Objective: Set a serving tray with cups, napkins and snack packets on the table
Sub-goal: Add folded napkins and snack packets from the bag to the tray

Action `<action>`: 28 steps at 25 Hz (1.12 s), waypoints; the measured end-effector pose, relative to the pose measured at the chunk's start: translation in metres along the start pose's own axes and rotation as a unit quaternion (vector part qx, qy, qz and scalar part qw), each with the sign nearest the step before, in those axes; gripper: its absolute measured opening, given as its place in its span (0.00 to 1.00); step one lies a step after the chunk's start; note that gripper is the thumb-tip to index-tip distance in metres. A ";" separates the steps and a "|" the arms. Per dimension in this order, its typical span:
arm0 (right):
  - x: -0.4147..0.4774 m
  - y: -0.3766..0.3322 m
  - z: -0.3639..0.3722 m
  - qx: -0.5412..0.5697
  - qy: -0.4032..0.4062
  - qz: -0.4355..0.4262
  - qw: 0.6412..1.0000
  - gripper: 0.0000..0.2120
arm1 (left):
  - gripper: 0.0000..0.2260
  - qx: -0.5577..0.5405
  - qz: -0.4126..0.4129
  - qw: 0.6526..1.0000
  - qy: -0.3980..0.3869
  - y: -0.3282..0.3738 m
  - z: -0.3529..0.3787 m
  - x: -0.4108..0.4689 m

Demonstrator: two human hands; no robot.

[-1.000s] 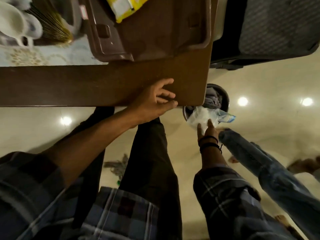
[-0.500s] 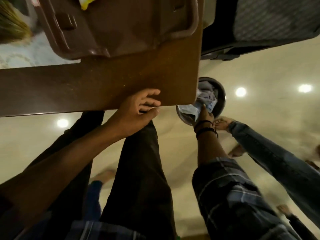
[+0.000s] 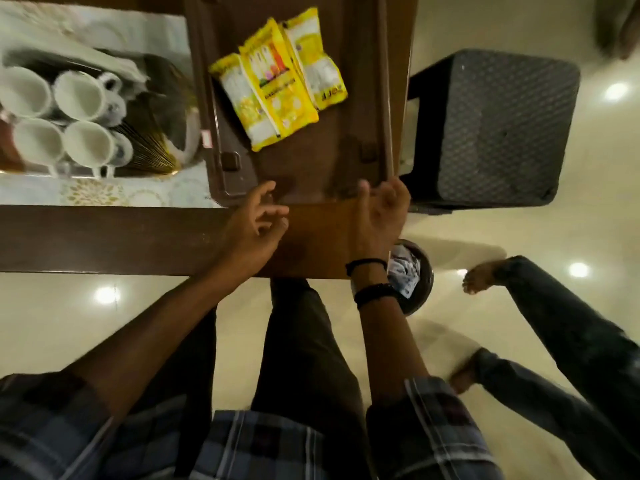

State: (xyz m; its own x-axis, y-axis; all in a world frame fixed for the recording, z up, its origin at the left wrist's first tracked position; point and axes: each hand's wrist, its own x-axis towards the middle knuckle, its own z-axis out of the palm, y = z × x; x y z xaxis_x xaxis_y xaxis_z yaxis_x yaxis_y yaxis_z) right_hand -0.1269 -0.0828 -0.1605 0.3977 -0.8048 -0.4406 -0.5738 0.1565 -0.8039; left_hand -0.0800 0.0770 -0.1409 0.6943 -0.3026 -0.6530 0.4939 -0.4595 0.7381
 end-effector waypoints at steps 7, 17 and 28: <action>0.033 -0.044 0.123 -0.109 -0.135 0.055 0.983 0.24 | 0.22 -0.008 0.031 0.998 0.061 -0.010 -0.039 0.010; -0.003 -0.102 0.135 0.014 -0.191 0.049 0.980 0.07 | 0.37 0.182 0.137 0.954 0.196 0.022 -0.075 0.033; 0.076 -0.087 0.157 -0.431 -0.218 -0.128 0.866 0.46 | 0.21 -0.261 0.044 0.938 0.223 0.025 -0.189 0.024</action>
State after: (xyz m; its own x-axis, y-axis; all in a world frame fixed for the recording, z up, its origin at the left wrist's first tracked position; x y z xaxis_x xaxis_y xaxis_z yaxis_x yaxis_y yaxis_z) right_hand 0.0654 -0.0677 -0.1862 0.7161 -0.4284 -0.5510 -0.6733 -0.6320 -0.3836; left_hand 0.0483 0.2165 -0.1065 0.8372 0.1119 -0.5353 0.5322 0.0585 0.8446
